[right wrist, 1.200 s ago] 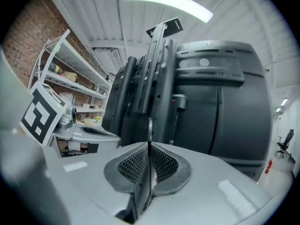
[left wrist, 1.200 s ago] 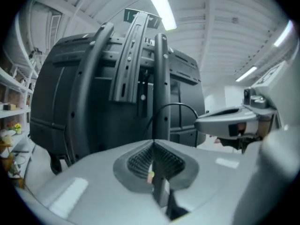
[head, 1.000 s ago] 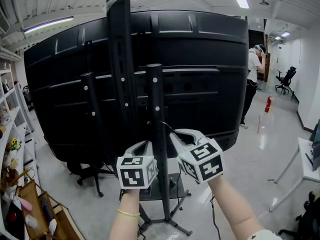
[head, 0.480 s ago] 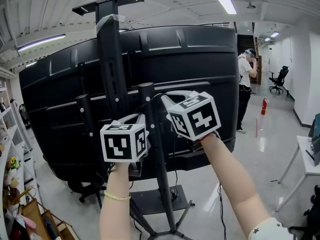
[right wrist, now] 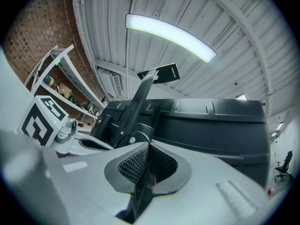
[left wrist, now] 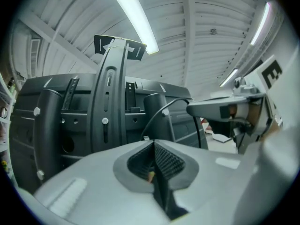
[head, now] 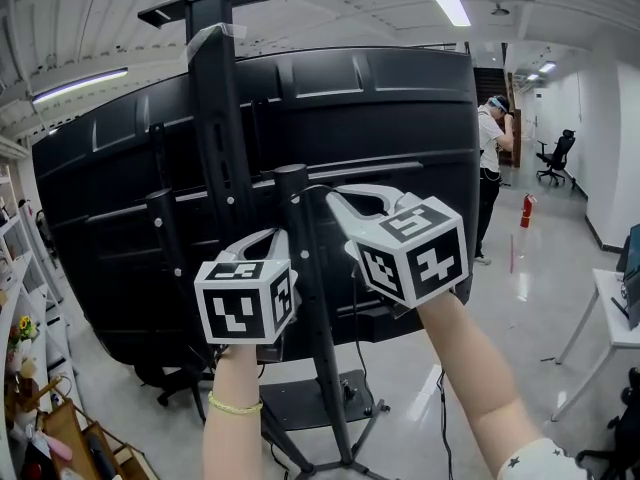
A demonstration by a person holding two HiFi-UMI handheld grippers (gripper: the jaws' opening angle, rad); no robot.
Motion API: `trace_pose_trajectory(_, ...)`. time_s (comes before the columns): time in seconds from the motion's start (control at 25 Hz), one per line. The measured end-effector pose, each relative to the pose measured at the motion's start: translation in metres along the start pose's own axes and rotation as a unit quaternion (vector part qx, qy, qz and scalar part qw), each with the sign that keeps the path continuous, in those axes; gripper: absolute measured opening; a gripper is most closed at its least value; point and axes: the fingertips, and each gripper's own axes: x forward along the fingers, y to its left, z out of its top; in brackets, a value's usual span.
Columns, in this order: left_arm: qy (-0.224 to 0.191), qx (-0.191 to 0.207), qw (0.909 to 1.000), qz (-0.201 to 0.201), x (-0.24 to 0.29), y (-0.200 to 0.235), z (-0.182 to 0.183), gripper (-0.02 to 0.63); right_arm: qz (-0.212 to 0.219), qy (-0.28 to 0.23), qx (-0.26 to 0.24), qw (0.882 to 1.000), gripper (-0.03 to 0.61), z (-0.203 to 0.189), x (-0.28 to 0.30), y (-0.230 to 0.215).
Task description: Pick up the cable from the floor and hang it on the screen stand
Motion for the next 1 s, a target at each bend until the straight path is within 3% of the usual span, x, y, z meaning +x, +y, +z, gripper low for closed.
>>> trace_pose_trajectory(0.24,-0.013,0.01,0.9996,0.024,0.003,0.014,0.024,0.006,-0.014,0.003,0.008,1.0,0.011,0.03,0.023,-0.016)
trace_pose_trajectory(0.52,0.007,0.023,0.9981,0.057,0.015,0.038,0.035,0.006,-0.046,0.07,0.02,0.996,0.011,0.026,0.065,-0.04)
trace_pose_trajectory(0.68,0.027,0.028,0.9979,0.052,0.016,0.035,0.016,0.006,-0.051,0.095,0.0,0.994,0.011,0.005,0.065,-0.033)
trace_pose_trajectory(1.0,0.023,-0.025,0.9992,0.022,-0.003,0.004,-0.05,0.006,-0.08,0.023,0.002,0.997,0.044,-0.021,0.023,-0.011)
